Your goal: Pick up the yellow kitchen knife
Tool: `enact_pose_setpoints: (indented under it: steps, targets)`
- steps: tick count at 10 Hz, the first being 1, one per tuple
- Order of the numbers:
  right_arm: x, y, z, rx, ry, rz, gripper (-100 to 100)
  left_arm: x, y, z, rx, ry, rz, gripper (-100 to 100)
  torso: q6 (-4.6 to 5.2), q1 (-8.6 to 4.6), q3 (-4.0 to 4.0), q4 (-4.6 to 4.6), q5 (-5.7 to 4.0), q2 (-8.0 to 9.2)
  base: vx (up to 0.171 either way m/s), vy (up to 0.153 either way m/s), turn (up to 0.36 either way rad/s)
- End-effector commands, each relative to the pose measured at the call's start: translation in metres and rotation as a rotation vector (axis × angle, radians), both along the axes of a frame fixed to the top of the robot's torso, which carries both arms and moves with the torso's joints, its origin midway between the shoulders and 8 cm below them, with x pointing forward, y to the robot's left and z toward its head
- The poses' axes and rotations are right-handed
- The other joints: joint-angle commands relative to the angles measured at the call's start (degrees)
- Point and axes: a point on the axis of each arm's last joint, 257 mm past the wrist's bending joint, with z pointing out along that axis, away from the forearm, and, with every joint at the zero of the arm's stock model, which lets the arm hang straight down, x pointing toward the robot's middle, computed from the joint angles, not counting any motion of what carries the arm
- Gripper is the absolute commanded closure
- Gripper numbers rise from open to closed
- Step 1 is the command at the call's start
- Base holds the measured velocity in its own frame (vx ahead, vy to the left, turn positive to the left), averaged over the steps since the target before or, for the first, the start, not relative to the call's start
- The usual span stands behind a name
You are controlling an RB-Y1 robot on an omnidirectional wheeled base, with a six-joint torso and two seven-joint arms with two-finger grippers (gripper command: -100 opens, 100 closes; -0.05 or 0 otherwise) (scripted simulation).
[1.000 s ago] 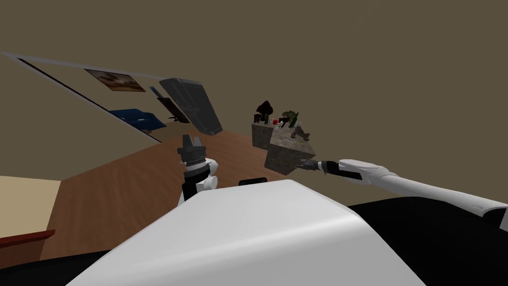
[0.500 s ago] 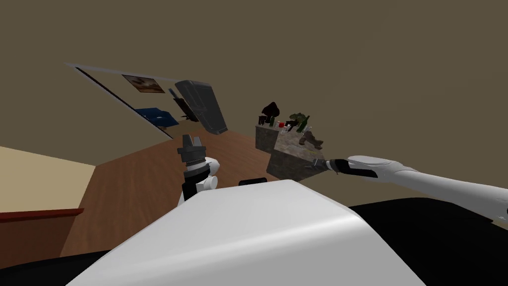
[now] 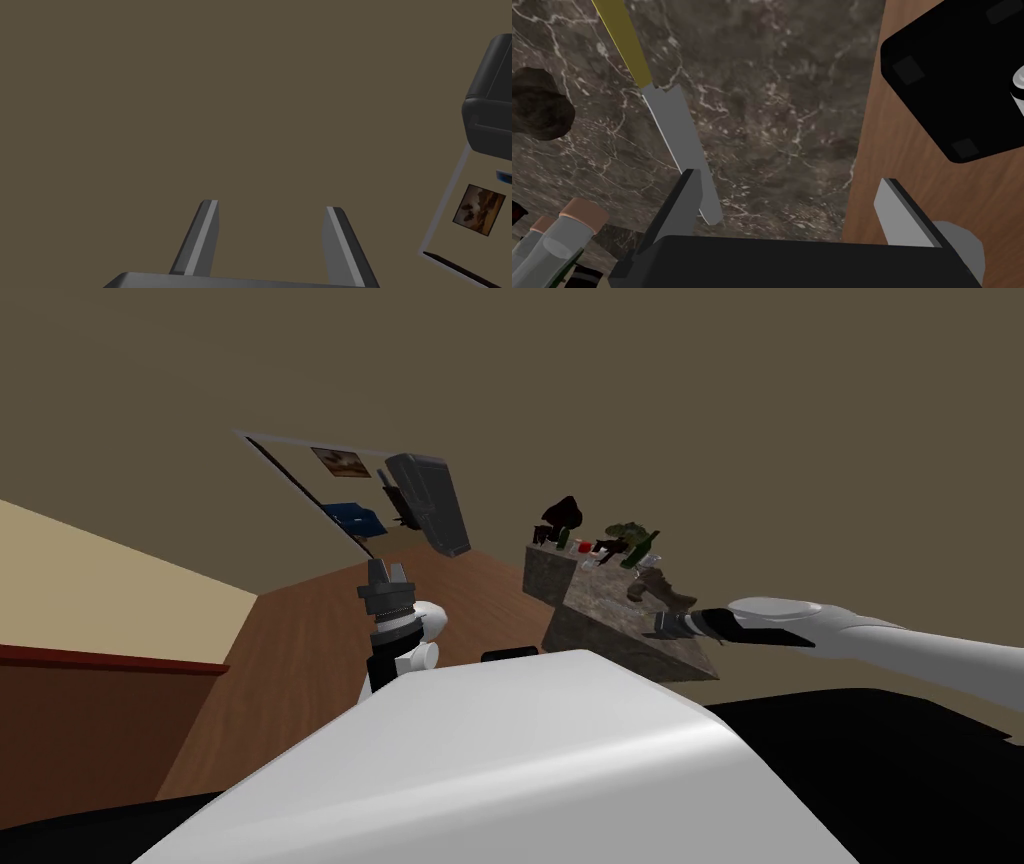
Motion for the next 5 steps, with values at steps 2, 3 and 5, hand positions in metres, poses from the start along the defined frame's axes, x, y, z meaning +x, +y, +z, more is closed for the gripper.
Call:
enact_pose_setpoints:
  steps: [2, 3, 5]
  targets:
    - [-0.024, -0.02, 0.0, -0.051, 0.075, 0.015, -100, 0.0, 0.0, 0.0, 0.0, 0.0, 0.0, 0, 0.07, 0.14, 0.09, 0.03, 0.0, 0.18, 0.173, -0.088, 0.081]
    - [-0.042, -0.024, -0.007, -0.06, 0.12, 0.02, -100, 0.0, 0.0, 0.0, 0.0, 0.0, 0.0, 0, 0.04, 0.31, 0.21, 0.08, 0.05, 0.37, 0.143, -0.064, 0.217]
    - [-0.06, -0.025, -0.014, -0.059, 0.16, 0.024, -100, 0.0, 0.0, 0.0, 0.0, 0.0, 0.0, 0, 0.07, 0.41, 0.34, 0.13, 0.07, 0.6, 0.088, -0.049, 0.095]
